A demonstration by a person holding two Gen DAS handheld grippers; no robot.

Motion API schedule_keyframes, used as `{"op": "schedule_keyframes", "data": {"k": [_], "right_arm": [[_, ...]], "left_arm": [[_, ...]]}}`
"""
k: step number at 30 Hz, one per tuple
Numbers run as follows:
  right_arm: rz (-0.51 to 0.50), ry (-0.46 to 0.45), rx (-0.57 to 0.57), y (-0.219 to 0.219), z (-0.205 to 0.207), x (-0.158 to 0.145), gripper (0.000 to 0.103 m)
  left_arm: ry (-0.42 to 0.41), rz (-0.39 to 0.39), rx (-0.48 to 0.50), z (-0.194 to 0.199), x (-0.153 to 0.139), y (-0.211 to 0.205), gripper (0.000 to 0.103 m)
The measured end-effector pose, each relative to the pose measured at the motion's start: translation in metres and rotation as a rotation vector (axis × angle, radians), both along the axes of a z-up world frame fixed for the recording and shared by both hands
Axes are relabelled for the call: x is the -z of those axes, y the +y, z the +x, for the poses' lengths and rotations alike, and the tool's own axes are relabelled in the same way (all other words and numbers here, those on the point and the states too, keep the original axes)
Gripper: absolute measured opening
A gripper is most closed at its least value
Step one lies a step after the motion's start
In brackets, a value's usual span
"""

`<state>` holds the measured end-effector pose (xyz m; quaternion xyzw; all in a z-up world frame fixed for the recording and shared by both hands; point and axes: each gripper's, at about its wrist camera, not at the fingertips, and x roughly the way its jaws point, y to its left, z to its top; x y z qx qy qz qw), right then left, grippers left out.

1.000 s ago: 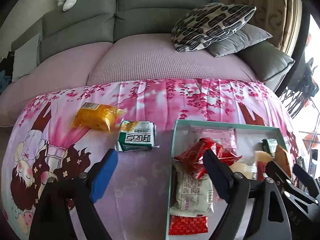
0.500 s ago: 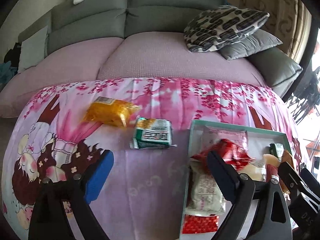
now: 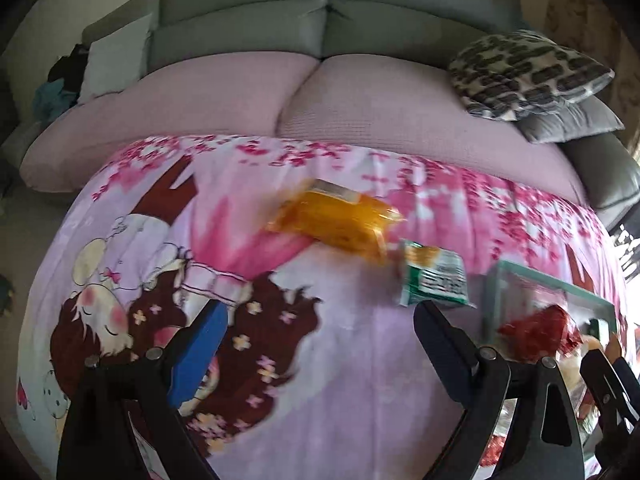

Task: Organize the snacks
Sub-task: 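Withdraw both tools from the tray back toward the remaining snacks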

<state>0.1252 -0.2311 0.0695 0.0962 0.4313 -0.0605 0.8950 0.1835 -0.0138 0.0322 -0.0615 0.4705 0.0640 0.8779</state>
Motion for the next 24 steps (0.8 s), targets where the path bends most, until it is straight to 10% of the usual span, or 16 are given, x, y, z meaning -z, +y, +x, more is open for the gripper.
{"op": "schedule_keyframes", "data": {"k": [24], "right_arm": [[0.001, -0.034, -0.227, 0.118, 0.084, 0.037, 0.102]], "left_arm": [[-0.015, -0.058, 0.003, 0.079, 0.019, 0.072, 0.094]]}}
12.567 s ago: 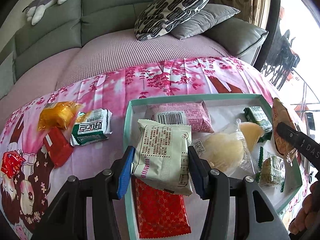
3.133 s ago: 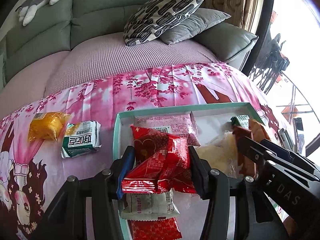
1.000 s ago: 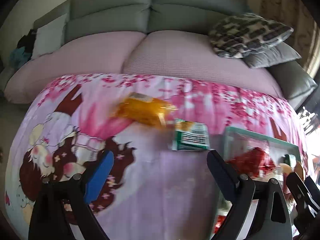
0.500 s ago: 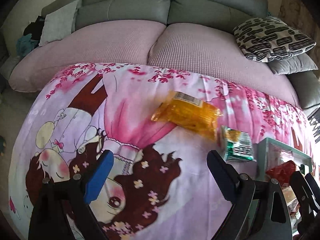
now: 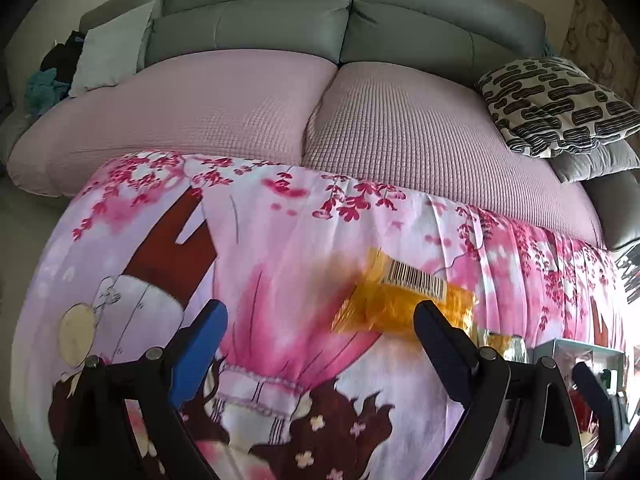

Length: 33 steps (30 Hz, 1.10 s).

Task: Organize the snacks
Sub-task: 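Withdraw both tools from the tray back toward the remaining snacks, then grasp the orange-yellow bag with the left tool while the right tool grasps the green-white pack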

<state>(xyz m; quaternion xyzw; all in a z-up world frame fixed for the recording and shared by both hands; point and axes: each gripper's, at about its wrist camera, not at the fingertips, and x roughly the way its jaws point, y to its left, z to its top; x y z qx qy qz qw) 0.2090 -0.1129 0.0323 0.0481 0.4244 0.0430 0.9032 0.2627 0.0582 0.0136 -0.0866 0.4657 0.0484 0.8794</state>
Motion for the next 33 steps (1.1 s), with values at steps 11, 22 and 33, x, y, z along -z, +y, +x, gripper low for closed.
{"op": "schedule_keyframes", "data": {"k": [11, 22, 33], "right_arm": [[-0.073, -0.005, 0.047, -0.002, 0.016, 0.017, 0.083], [-0.092, 0.091, 0.049, 0.001, 0.028, 0.046, 0.078], [-0.091, 0.129, 0.041, 0.004, 0.029, 0.058, 0.078]], "left_arm": [[-0.064, -0.027, 0.095, 0.019, 0.014, -0.02, 0.095], [-0.061, -0.022, 0.216, 0.027, 0.025, -0.046, 0.095], [-0.043, -0.029, 0.259, 0.031, 0.034, -0.054, 0.095]]}}
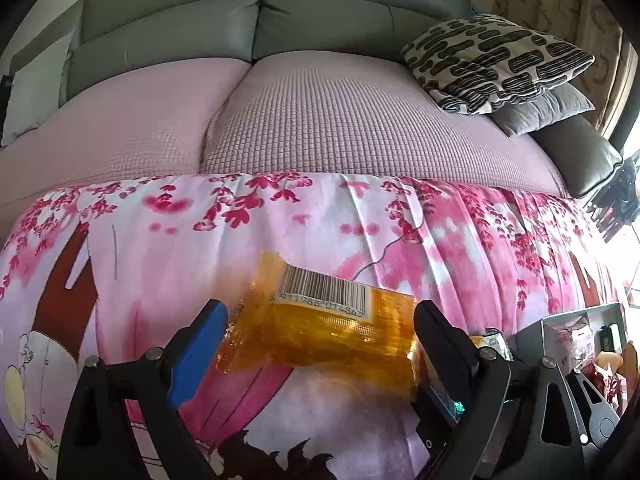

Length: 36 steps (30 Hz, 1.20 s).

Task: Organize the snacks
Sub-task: 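Grasp the orange-yellow bag with the left tool while the right tool grasps the green-white pack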

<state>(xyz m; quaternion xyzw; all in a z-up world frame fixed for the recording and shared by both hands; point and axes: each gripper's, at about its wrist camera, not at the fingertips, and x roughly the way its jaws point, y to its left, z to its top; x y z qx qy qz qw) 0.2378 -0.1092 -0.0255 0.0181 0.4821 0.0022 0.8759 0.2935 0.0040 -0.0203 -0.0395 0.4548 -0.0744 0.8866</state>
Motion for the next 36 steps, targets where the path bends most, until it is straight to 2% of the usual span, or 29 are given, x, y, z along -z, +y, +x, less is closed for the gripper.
{"op": "schedule_keyframes", "data": {"k": [6, 22, 26, 36], "right_arm": [[0.001, 0.0, 0.006, -0.001, 0.001, 0.0, 0.074], [0.008, -0.001, 0.011, 0.0, 0.001, -0.001, 0.073], [0.009, -0.002, 0.01, 0.0, 0.001, -0.001, 0.073], [0.007, -0.002, 0.009, 0.0, 0.001, 0.0, 0.073]], "left_arm": [[0.002, -0.02, 0.005, 0.002, 0.003, 0.002, 0.095], [0.066, -0.13, -0.144, 0.004, 0.013, 0.058, 0.095], [0.078, -0.167, -0.141, 0.004, 0.015, 0.062, 0.095], [0.072, -0.14, -0.083, 0.0, 0.007, 0.048, 0.094]]}}
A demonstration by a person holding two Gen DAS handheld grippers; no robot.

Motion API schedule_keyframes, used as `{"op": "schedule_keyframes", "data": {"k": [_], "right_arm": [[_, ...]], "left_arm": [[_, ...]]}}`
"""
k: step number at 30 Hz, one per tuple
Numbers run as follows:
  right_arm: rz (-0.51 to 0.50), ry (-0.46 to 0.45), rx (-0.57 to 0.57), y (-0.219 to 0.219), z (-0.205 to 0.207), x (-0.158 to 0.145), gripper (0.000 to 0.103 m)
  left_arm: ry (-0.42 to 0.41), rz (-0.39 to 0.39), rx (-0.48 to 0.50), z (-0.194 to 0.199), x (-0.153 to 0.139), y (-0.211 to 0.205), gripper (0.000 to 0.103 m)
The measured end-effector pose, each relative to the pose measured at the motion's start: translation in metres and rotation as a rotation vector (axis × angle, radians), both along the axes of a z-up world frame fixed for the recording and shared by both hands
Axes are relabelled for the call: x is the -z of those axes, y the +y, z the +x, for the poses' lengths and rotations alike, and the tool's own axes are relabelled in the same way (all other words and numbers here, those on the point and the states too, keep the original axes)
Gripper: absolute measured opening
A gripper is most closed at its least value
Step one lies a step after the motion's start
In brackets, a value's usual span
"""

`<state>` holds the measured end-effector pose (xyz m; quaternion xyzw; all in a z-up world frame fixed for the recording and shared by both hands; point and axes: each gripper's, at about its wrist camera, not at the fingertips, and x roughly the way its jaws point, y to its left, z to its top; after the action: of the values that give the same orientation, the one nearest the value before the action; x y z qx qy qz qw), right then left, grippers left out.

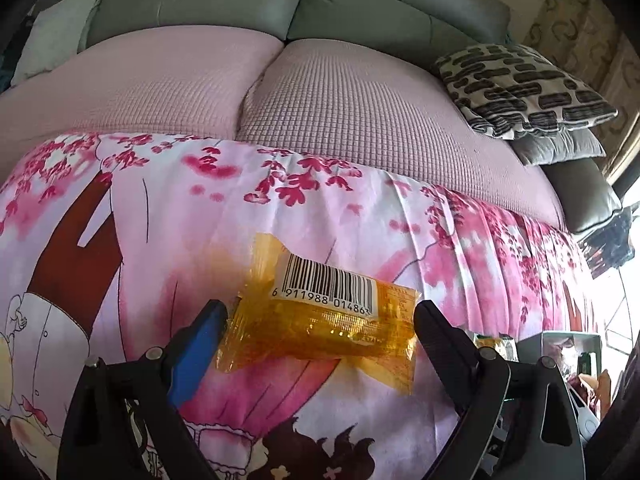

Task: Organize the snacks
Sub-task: 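Grasp the orange-yellow bag with the left tool while the right tool grasps the green-white pack, then carry the orange-yellow bag and green-white pack into the tray and release both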

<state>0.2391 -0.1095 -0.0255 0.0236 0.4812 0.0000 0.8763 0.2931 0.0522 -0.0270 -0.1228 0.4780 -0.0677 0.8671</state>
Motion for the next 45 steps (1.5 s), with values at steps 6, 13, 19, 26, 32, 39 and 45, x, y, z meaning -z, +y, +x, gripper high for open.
{"op": "schedule_keyframes", "data": {"k": [6, 13, 19, 26, 32, 39, 45], "right_arm": [[0.0, 0.0, -0.001, 0.0, 0.0, 0.0, 0.073], [0.008, 0.001, 0.0, -0.001, 0.0, 0.0, 0.072], [0.032, 0.003, 0.001, -0.006, -0.001, -0.001, 0.068], [0.047, 0.009, -0.004, -0.008, -0.002, -0.002, 0.064], [0.058, 0.022, -0.007, -0.009, -0.005, -0.004, 0.064], [0.056, 0.034, -0.004, -0.012, -0.01, -0.008, 0.061], [0.06, 0.025, 0.0, -0.013, -0.017, -0.021, 0.06]], "left_arm": [[-0.006, -0.034, 0.014, -0.008, -0.008, 0.001, 0.094], [-0.014, -0.075, 0.08, -0.025, -0.015, -0.008, 0.094], [-0.009, -0.046, 0.084, -0.043, -0.019, -0.003, 0.094], [-0.063, 0.19, 0.157, -0.026, -0.038, -0.004, 0.094], [-0.04, 0.297, 0.379, 0.004, -0.028, -0.033, 0.094], [0.014, 0.263, 0.396, 0.01, -0.01, -0.036, 0.064], [0.015, 0.209, 0.291, -0.003, -0.015, -0.026, 0.049]]}}
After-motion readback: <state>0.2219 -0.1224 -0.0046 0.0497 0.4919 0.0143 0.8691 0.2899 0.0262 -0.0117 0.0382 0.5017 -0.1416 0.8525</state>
